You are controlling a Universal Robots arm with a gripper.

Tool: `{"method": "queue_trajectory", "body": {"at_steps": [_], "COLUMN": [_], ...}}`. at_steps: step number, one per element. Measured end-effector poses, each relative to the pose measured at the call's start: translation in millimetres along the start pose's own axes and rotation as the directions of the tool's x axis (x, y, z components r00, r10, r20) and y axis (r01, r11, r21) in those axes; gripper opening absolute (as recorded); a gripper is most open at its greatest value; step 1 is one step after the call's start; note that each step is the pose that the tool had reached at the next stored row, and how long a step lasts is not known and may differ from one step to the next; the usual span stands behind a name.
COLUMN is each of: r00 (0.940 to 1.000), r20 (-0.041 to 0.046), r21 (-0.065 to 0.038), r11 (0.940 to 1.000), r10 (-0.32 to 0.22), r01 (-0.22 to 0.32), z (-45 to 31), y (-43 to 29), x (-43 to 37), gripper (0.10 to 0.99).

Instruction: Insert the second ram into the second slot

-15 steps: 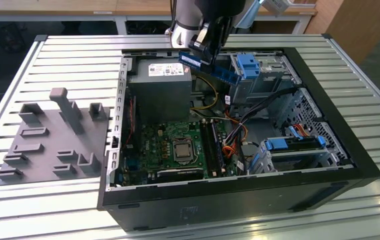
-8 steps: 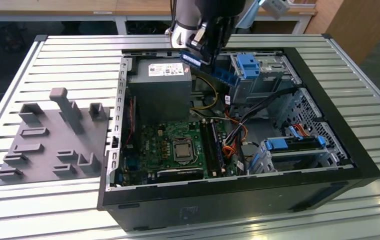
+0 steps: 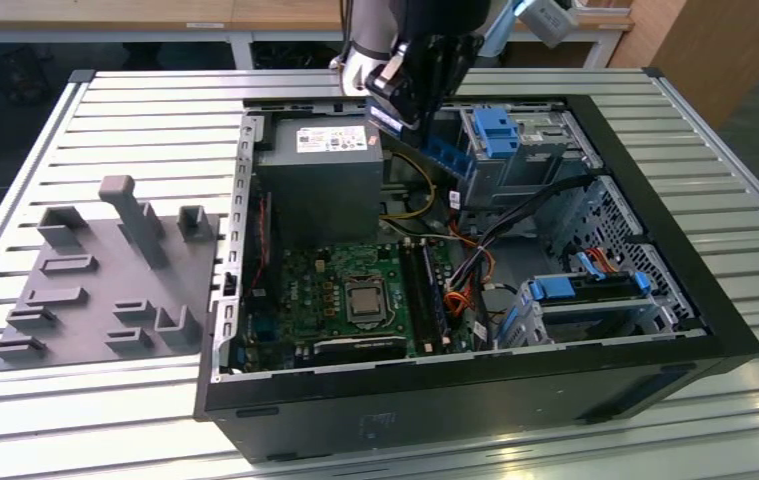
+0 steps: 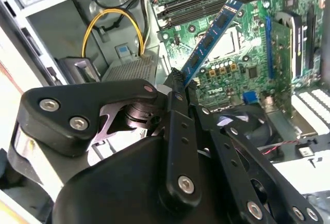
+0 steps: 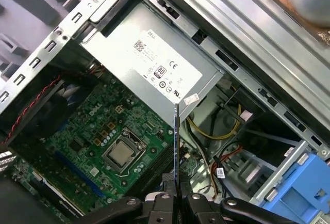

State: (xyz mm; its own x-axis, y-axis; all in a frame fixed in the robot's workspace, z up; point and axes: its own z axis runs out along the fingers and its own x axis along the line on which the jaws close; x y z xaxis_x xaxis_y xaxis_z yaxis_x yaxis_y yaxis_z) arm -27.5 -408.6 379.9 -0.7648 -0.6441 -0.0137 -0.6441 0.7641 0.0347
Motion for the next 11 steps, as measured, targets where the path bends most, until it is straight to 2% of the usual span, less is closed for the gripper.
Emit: {"method": "queue_trajectory", "body": {"at_steps": [5, 11], "r00": [1.0, 1.0], "r20": [0.0004, 0.0003], "r21": [0.0, 0.0], "r11": [1.0, 1.0], "r10": [0.005, 0.005], "r01": [-0.005, -0.005], "z": [0.1, 0.0], "y": [-4.7, -13.9], "x": [4.0, 11.7], "gripper": [0.141, 0.141]}}
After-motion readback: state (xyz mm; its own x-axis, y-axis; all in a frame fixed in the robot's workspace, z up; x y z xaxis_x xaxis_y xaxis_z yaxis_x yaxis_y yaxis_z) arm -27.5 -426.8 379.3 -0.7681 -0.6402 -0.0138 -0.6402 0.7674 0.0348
